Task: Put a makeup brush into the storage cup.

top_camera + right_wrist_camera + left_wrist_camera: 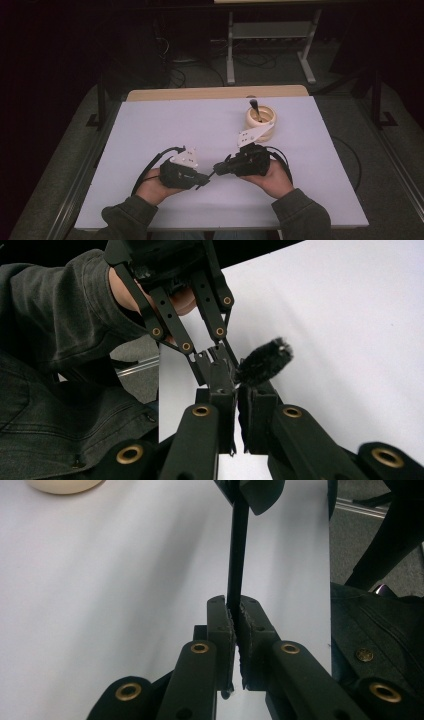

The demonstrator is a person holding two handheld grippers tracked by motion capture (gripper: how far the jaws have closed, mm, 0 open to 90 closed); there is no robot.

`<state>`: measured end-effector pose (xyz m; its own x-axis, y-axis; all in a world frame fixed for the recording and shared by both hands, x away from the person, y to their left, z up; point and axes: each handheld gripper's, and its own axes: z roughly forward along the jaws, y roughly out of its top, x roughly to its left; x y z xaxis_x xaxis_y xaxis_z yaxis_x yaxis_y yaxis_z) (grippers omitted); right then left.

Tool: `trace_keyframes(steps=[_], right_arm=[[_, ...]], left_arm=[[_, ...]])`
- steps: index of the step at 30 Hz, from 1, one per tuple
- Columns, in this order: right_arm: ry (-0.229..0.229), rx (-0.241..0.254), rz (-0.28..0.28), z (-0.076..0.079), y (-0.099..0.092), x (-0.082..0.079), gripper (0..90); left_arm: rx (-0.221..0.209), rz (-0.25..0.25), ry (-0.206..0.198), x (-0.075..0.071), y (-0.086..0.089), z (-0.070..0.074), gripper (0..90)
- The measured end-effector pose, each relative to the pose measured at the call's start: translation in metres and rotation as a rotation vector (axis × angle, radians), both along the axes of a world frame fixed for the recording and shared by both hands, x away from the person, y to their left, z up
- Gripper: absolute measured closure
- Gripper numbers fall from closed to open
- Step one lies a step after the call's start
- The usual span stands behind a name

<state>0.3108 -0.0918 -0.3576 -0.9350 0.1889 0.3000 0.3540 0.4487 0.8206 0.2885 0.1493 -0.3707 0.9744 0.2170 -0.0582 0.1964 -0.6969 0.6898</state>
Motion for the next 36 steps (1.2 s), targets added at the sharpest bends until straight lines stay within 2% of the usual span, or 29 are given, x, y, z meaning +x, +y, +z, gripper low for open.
trace_keyframes(steps=[9, 12, 17, 19, 24, 30, 36], right_arm=[[0.006, 0.000, 0.007, 0.001, 0.003, 0.001, 84.1], [0.004, 0.000, 0.006, 0.001, 0.002, 0.002, 84.2], [0.007, -0.009, 0.001, 0.001, 0.000, 0.002, 84.3], [0.003, -0.020, -0.001, 0.001, -0.002, 0.002, 84.4], [0.013, -0.034, -0.018, 0.001, -0.008, 0.003, 84.4], [0.010, -0.056, -0.014, 0.001, -0.008, 0.004, 84.4], [0.012, -0.082, -0.042, 0.003, -0.015, 0.005, 84.4]], left_arm=[[0.002, 0.001, 0.000, 0.000, -0.001, 0.000, 85.3], [-0.005, 0.007, 0.011, 0.000, -0.001, -0.001, 84.7], [0.011, 0.030, 0.005, -0.001, -0.001, -0.001, 73.5], [0.002, 0.032, -0.006, 0.000, 0.000, 0.000, 69.8], [0.002, 0.043, 0.002, 0.000, 0.002, 0.000, 66.6], [0.000, 0.052, -0.005, -0.002, 0.005, 0.003, 64.4], [0.000, 0.060, -0.016, -0.002, 0.009, 0.004, 61.0]])
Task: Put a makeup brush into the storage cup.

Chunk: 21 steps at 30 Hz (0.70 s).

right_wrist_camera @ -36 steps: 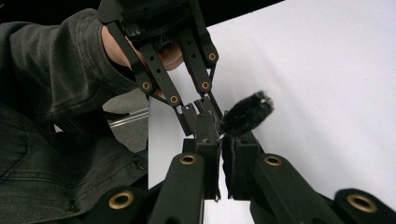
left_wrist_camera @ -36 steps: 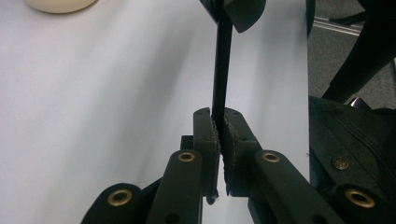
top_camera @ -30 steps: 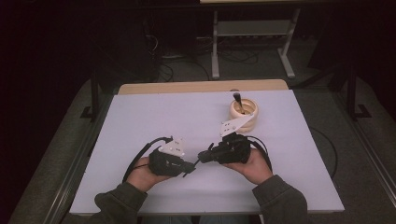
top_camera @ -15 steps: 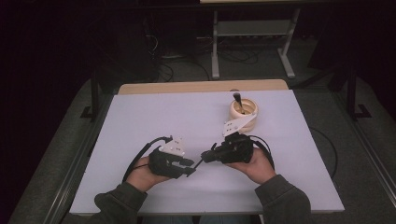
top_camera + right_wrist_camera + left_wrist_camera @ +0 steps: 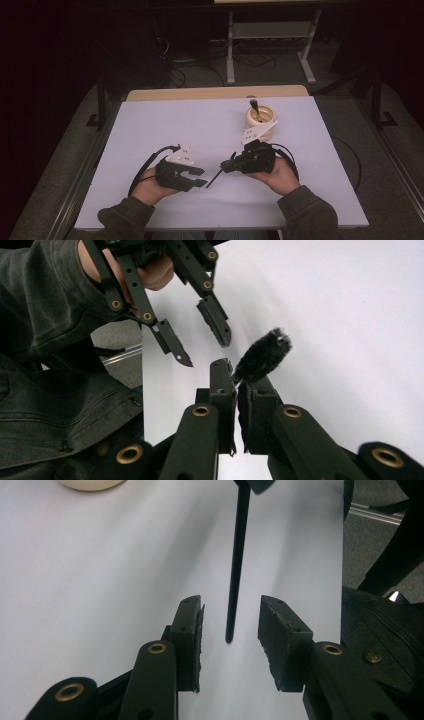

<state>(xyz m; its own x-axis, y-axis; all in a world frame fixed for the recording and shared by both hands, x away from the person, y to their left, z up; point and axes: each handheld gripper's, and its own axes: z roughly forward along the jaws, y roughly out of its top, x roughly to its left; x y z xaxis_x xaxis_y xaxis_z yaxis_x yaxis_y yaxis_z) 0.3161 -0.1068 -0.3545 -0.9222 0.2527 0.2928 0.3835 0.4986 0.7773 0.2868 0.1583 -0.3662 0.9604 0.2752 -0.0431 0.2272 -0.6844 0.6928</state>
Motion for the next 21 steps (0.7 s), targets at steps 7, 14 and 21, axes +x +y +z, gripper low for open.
trace_keyframes(steps=[7, 14, 21], right_arm=[[0.006, -0.027, -0.032, 0.001, -0.009, 0.005, 84.4], [0.001, -0.060, -0.042, 0.006, -0.013, 0.009, 84.4], [-0.001, -0.059, -0.034, 0.009, -0.012, 0.010, 84.4]], left_arm=[[-0.002, 0.020, -0.004, 0.000, 0.007, 0.000, 58.1], [-0.006, 0.039, -0.007, 0.000, 0.016, -0.004, 56.4], [-0.015, 0.056, -0.010, -0.002, 0.017, -0.008, 56.1]])
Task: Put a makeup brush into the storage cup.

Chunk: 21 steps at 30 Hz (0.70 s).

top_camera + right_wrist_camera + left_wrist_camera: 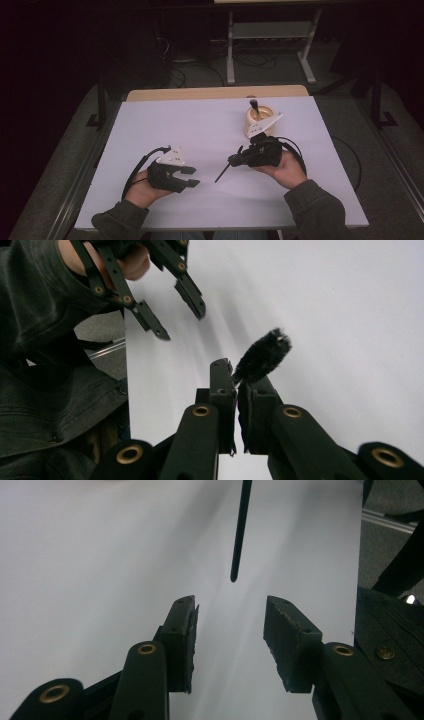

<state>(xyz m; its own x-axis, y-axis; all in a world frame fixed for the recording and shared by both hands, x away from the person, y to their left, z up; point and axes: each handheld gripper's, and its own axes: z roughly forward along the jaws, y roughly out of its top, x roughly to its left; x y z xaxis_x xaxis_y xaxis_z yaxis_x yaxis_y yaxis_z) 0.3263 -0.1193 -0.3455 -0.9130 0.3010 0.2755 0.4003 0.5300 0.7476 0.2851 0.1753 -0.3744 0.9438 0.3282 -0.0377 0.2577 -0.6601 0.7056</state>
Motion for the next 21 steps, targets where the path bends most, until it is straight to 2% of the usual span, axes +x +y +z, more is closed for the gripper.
trace_keyframes(steps=[8, 21], right_arm=[[-0.013, -0.005, 0.025, 0.001, 0.006, -0.004, 84.4], [-0.023, -0.050, -0.036, 0.013, -0.011, 0.005, 84.4]], left_arm=[[0.008, -0.031, 0.004, -0.001, -0.014, -0.002, 57.7], [-0.003, -0.008, -0.003, -0.005, -0.007, -0.002, 56.7]])
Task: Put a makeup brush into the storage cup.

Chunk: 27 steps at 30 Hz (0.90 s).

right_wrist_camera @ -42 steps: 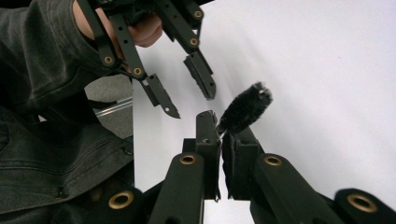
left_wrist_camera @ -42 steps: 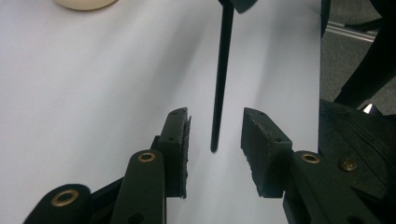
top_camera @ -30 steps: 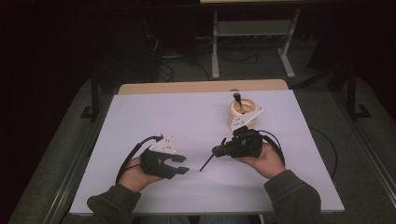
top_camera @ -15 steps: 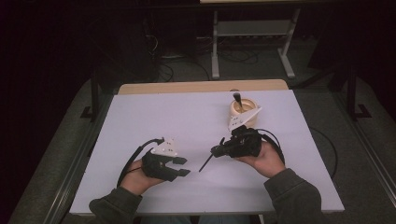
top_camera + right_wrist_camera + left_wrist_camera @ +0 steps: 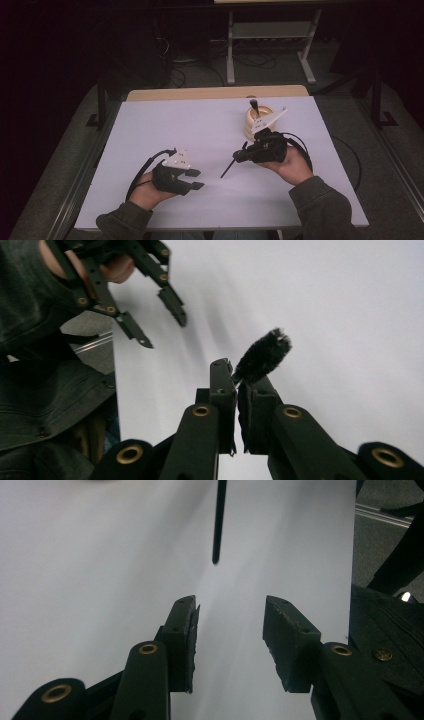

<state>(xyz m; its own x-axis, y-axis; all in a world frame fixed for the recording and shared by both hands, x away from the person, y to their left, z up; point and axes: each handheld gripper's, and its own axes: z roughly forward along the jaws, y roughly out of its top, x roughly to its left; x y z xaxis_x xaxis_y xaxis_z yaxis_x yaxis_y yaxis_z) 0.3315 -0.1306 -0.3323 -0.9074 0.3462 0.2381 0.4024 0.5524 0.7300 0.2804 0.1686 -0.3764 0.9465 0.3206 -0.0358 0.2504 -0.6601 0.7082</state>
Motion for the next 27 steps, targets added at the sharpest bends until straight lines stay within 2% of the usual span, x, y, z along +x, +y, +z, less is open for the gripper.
trace_keyframes(steps=[11, 17, 24, 27], right_arm=[[-0.008, -0.035, -0.064, 0.016, -0.019, 0.016, 84.4], [-0.015, -0.052, -0.094, 0.024, -0.028, 0.025, 84.4], [-0.016, -0.064, -0.132, 0.034, -0.038, 0.034, 84.4], [-0.025, -0.052, -0.145, 0.039, -0.042, 0.038, 84.4]], left_arm=[[-0.017, 0.041, -0.003, -0.001, 0.019, 0.000, 54.7], [-0.041, 0.083, 0.015, -0.003, 0.028, -0.004, 52.8], [-0.045, 0.103, -0.008, -0.002, 0.037, -0.003, 51.4], [-0.054, 0.116, -0.007, -0.002, 0.040, -0.003, 51.2]])
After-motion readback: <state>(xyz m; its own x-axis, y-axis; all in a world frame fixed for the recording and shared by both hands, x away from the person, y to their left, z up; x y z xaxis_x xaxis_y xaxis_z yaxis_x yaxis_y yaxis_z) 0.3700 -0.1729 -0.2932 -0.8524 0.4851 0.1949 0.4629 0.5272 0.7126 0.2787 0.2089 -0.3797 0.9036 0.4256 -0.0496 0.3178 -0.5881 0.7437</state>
